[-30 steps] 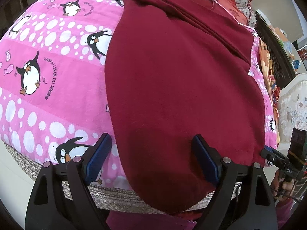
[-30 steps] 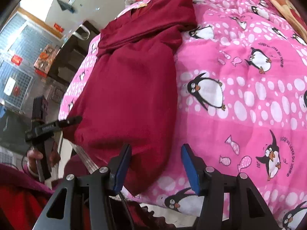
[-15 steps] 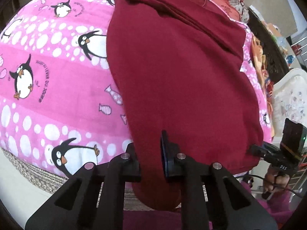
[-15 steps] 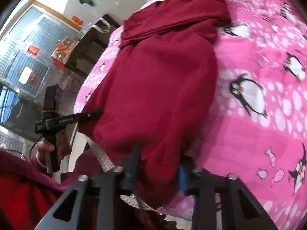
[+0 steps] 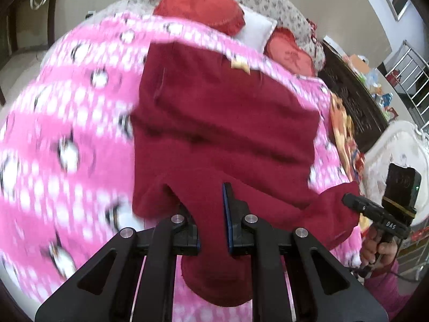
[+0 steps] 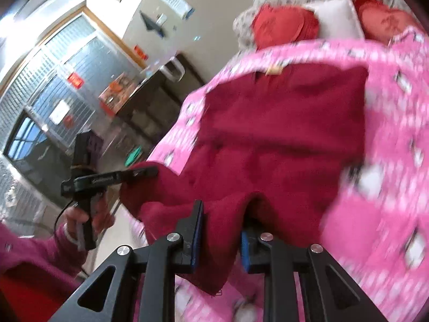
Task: Fold small clothes
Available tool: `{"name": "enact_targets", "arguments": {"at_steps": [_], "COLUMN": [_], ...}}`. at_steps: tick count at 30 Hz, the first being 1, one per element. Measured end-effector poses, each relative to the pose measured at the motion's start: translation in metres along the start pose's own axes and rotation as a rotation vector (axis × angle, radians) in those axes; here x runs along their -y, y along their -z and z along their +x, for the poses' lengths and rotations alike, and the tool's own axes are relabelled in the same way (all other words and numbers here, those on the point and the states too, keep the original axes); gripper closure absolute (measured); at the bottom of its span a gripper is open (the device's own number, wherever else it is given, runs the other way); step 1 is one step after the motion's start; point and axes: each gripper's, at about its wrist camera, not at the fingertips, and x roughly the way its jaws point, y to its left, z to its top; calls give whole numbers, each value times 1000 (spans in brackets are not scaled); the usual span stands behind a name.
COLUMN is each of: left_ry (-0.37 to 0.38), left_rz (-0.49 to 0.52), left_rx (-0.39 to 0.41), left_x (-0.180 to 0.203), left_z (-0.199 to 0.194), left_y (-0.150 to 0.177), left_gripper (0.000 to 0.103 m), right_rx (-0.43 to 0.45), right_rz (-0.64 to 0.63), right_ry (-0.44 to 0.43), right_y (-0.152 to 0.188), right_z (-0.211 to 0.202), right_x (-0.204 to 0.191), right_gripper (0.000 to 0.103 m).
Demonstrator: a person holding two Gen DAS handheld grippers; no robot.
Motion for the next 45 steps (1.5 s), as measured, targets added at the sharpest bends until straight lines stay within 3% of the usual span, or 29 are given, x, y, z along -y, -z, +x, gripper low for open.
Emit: {"name": "enact_targets", "arguments": {"at_steps": [9, 16, 17, 19, 20, 22, 23, 24, 29, 33, 36, 39, 42, 45], "left_ry": [-53, -40, -30, -31, -26, -43, -48, -36, -31, -73, -132, -181, -267, -211], "left_rz": [29, 15, 5, -18, -35, -63, -84, -110, -98, 4, 27, -8, -56, -185], "left_rx": [85, 35, 21, 20, 32, 85, 123, 150, 131, 79, 14, -8, -46, -40], "left_x": [-1, -13, -16, -23, -28, -34, -39, -45, -45, -30, -26, -35, -56, -85], "left_z": [40, 80, 82, 78, 73, 61, 54, 45, 36, 51, 79, 107, 130, 126], "left_y": [-105, -147, -151, -158, -162, -166, -167, -168, -155, -130, -121, -125, -132, -136], "left_gripper": [92, 89, 87, 76, 65, 41, 36, 36, 36, 36, 36, 36, 36, 36], "right_rx": [98, 62, 66, 97, 121, 151, 167, 192, 229, 126, 59, 95, 86, 61], "right_rz": [69, 193, 204, 228, 234, 235, 233, 229, 129, -18, -107, -87, 51, 93], "right_ry": [146, 186, 177, 139, 127, 121, 136, 159, 174, 170, 300, 346, 421, 434], "right_y": [-104, -148, -149, -152, -151, -150, -149, -146, -125, -114, -123, -139, -158, -164], "right_z": [24, 61, 60, 52, 45, 30, 23, 16, -9, 12, 46, 62, 83, 91], "right_x": [58, 113, 116, 120, 120, 119, 118, 116, 92, 65, 60, 73, 111, 123], "right_gripper": [85, 84, 80, 61, 55, 55, 55, 55, 55, 55, 55, 55, 55, 55]}}
